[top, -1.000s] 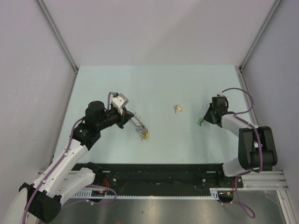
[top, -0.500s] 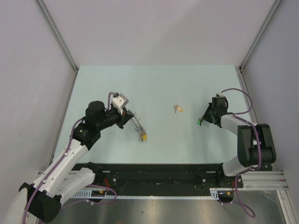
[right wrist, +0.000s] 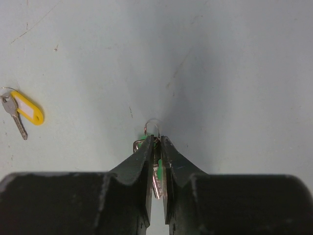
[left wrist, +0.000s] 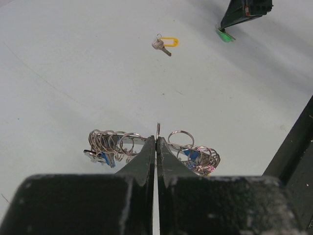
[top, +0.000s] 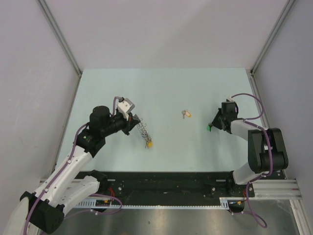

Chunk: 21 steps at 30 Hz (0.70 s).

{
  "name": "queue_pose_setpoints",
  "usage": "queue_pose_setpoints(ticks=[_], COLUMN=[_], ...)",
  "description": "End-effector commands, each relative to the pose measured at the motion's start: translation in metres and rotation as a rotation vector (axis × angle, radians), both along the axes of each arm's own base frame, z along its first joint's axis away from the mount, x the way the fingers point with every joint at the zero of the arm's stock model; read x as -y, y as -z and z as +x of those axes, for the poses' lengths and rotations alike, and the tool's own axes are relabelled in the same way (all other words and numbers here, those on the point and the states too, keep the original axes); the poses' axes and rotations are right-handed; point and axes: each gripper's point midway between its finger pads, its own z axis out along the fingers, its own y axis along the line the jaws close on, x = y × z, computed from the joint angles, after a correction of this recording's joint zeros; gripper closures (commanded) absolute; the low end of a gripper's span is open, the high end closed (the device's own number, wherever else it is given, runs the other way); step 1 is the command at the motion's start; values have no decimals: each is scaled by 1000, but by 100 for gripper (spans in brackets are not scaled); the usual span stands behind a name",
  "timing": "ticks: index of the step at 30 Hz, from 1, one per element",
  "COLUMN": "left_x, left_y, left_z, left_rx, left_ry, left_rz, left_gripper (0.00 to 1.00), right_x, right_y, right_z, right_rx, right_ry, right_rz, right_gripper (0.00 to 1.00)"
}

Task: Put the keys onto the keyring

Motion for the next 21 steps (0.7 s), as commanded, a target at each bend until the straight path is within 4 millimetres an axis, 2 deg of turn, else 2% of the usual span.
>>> queue_pose_setpoints(ticks=[1, 12, 21], left_x=[2, 2, 3], left_y=[-20, -18, -18], left_z=[6, 5, 6], left_rx=[81, 74, 71], left_ry=[13, 17, 21], left_rz=[-21, -18, -18], left_gripper=[100, 100, 100], right_x=[4, -1, 0], right_y=[-1, 1, 0], right_z=[5, 7, 8], right_rx=[16, 22, 30], right_ry=[34, 28, 10], right_rz=[4, 28, 12], right_gripper=[82, 81, 88])
